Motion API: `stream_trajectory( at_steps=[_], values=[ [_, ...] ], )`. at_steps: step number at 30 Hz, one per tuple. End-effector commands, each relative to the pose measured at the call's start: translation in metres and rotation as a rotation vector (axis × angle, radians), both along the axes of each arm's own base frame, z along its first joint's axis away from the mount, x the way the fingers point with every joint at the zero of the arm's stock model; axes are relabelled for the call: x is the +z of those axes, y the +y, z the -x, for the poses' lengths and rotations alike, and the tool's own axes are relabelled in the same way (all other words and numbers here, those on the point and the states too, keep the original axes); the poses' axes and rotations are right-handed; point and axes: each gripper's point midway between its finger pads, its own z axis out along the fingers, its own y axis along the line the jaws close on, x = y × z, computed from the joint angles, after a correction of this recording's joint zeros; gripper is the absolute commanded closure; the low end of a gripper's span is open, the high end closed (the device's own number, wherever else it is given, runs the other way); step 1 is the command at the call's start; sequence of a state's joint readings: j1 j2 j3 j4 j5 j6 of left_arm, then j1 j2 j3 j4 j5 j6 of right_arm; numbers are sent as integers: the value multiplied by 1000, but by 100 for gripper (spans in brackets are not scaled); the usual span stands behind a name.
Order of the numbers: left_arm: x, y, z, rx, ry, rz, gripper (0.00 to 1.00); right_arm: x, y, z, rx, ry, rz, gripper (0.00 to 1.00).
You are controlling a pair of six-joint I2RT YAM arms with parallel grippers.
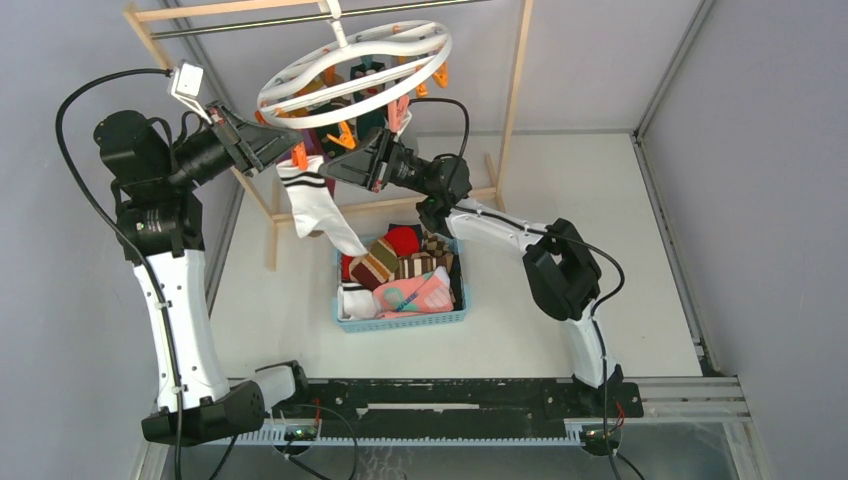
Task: Clip the socks to the hanger
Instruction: Clamp the sock onto the hanger.
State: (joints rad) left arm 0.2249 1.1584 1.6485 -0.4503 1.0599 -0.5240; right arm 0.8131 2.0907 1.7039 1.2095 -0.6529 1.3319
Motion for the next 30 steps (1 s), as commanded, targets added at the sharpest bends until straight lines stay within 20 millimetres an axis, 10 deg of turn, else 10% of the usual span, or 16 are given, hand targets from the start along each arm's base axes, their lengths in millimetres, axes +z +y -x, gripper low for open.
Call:
stream_trajectory(
  at_steps=[1,30],
  values=[
    [0,-3,6,-43,-9,1,100,32,-14,17,54,-77,-106,100],
    [3,-7,15,-70,-22,5,100,45,-9,15,-50,-67,-130,100]
  ],
)
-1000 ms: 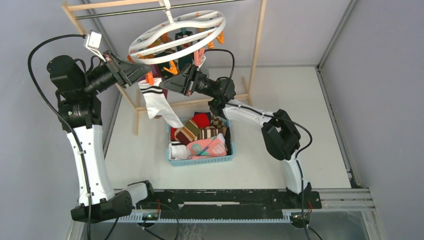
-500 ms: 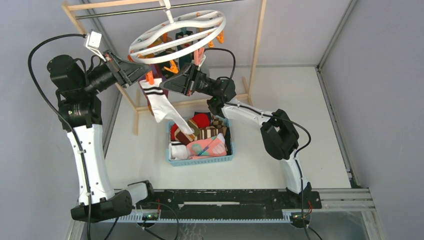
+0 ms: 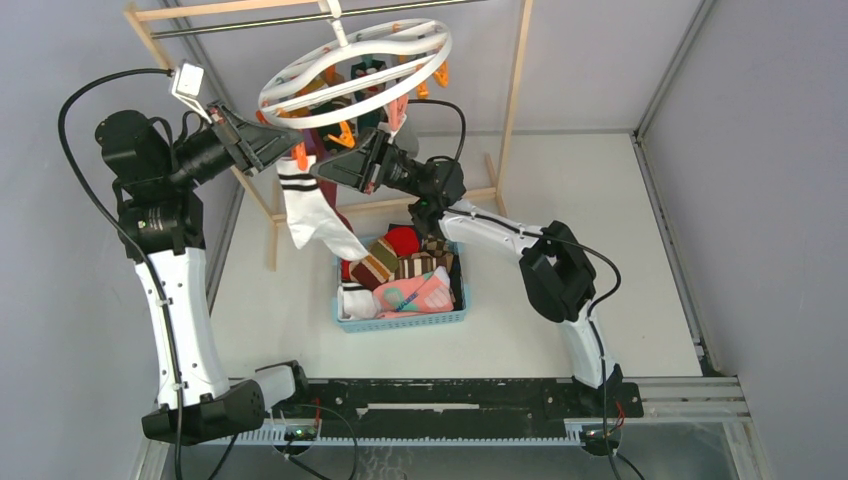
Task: Clip the socks to the hanger
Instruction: Clamp the sock onto the hanger.
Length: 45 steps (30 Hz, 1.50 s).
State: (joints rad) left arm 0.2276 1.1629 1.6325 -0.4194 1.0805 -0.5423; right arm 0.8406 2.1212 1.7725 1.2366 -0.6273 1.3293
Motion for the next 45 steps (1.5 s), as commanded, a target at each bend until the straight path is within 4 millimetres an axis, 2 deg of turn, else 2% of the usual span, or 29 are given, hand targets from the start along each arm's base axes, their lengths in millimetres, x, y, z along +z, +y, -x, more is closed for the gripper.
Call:
stream_trajectory(
  at_steps=[1,4,7,11,17,23,29,37,45],
  values=[
    [5,-6,16,-53,-26,-3,100,27,-17,2,-72,-28,-69,100],
    [5,-6,17,-51,-28,-3,98,25,-21,-2,-95,-13,-72,100],
    [6,-6,17,-47,-29,-3,90,26,-22,-2,-101,-17,-74,100],
    [5,-6,18,-44,-33,-5,88,29,-21,-2,-111,-25,-75,100],
    [5,-6,18,-43,-37,-7,89,36,-24,9,-66,-71,-84,100],
    [5,-5,17,-38,-34,-6,90,36,-33,27,13,-131,-75,100],
    [7,-5,16,-37,-31,5,92,35,-37,26,4,-126,-78,100],
    [7,-6,17,-45,-34,4,94,44,-37,14,-38,-115,-96,100],
    [7,-6,18,-50,-34,4,96,50,-35,15,-35,-126,-105,100]
  ],
)
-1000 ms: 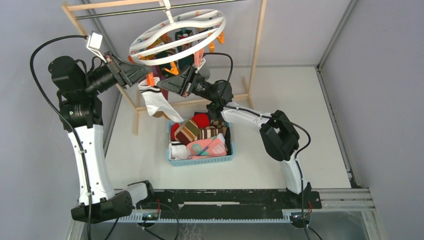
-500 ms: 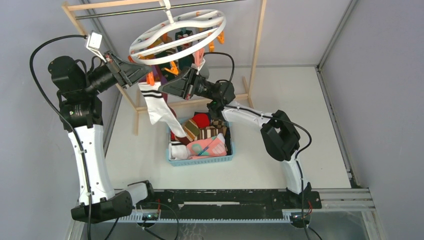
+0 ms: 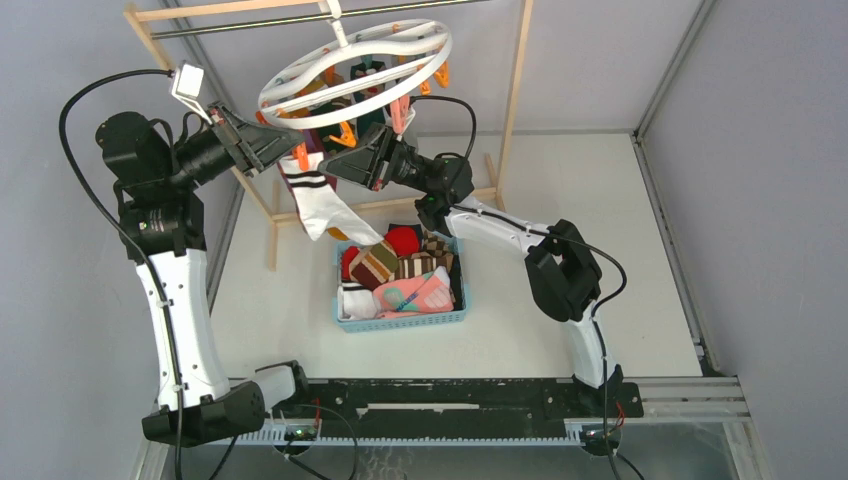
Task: Clip the socks to the hanger
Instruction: Clamp the sock onto the hanger.
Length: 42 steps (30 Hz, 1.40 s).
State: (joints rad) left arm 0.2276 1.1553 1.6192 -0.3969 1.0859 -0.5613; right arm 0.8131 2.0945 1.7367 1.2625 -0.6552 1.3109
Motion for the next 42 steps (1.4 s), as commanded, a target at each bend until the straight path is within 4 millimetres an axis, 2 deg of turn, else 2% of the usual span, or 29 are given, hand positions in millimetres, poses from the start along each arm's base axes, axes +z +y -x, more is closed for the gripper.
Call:
stream_trajectory(
  at_steps=[1,7,14,18,21,27,32,34,37,42],
  values=[
    [6,-5,16,-45,-33,-5,96,51,-22,20,-10,-87,-105,100],
    [7,-6,17,-43,-35,-3,96,51,-20,20,-13,-92,-97,100],
    [8,-6,19,-42,-36,-2,83,51,-18,19,-22,-89,-87,100],
    [8,-6,20,-44,-39,-4,65,52,-19,15,-41,-82,-91,100],
    [8,-5,20,-39,-40,-5,56,52,-20,14,-52,-73,-99,100],
    [7,-4,20,-32,-43,-7,48,55,-22,14,-69,-72,-111,100],
    [6,-3,23,-21,-41,-11,24,53,-23,10,-94,-54,-109,100],
    [3,0,24,-5,-34,-19,20,51,-24,8,-109,-45,-108,100],
    [-8,6,25,25,-14,-40,18,48,-25,7,-121,-34,-107,100],
    [-45,21,22,70,54,-56,20,45,-24,8,-115,-27,-101,100]
  ],
)
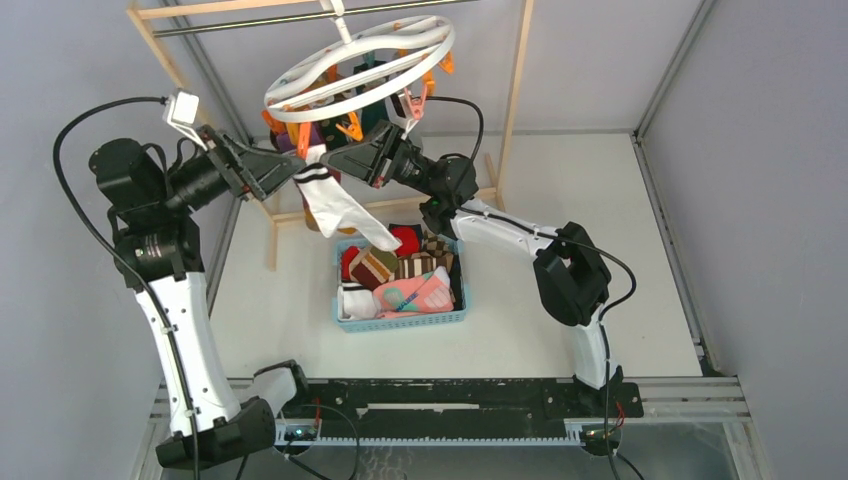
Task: Clip the socks to the hanger
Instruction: Clamp the sock onto the hanger.
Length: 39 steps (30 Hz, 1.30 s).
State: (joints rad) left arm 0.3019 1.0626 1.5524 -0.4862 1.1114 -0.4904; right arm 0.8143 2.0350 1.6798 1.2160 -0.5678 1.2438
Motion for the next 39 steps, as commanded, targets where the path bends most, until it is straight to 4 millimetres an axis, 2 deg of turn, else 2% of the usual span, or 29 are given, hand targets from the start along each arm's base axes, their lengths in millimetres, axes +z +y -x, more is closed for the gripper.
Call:
stream_trajectory(
  at_steps=[1,5,11,13,16,19,21,23,25,29,33,39],
  values=[
    [-36,11,0,21,60,-24,21,34,-18,17,-19,-58,-78,100],
    [-59,10,3,0,106,-20,23,34,-16,17,-15,-53,-71,100],
    [-63,4,5,-46,107,6,39,34,-9,17,-6,-50,-58,100],
    [-64,3,2,-59,116,15,49,33,-8,17,-7,-50,-54,100],
    [-61,3,0,-66,124,31,72,31,-7,16,-16,-44,-46,100],
    [-58,3,-2,-63,121,42,89,27,-9,13,-34,-35,-36,98],
    [-56,3,-3,-57,111,45,99,24,-13,9,-49,-27,-32,90],
    [-53,5,-3,-44,102,41,100,20,-19,5,-76,-12,-30,73],
    [-51,7,-3,-28,95,36,100,14,-28,-1,-118,5,-22,52],
    [-47,12,-2,6,70,8,100,4,-45,-12,-182,17,-5,33],
    [-47,14,-1,34,61,-20,100,9,-55,-16,-196,-9,-21,22],
    [-46,16,2,51,49,-51,100,22,-56,-21,-199,-37,-55,18]
  ],
)
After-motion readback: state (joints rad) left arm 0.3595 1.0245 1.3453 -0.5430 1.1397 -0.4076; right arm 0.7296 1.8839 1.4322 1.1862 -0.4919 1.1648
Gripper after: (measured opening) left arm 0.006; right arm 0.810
